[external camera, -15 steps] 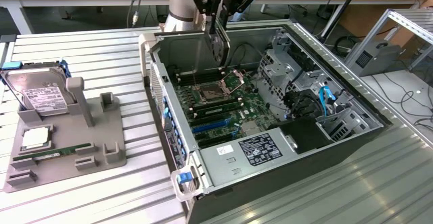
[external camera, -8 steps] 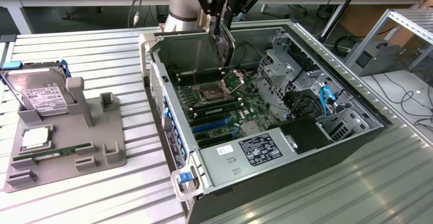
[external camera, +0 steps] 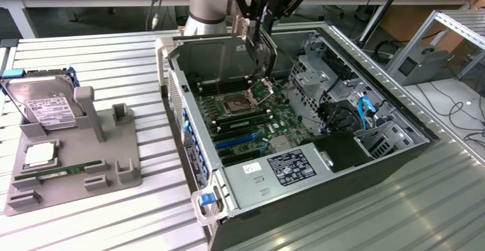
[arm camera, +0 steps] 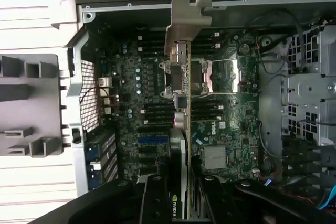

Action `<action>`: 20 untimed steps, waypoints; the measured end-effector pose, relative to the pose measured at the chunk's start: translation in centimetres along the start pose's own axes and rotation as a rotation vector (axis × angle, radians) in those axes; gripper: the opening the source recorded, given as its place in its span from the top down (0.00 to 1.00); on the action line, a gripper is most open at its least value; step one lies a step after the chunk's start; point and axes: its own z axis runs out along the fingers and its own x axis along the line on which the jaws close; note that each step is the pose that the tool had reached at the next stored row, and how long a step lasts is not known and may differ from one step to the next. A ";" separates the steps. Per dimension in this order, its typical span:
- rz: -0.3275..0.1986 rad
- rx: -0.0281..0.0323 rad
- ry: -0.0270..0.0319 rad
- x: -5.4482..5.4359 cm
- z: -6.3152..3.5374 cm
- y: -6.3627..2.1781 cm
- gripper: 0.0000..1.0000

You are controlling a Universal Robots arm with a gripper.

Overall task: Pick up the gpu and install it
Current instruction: 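Pick up the gpu and move the gpu toward the slot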

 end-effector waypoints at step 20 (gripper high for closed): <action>0.000 0.0002 0.0040 -5.1 2.45 0.22 0.73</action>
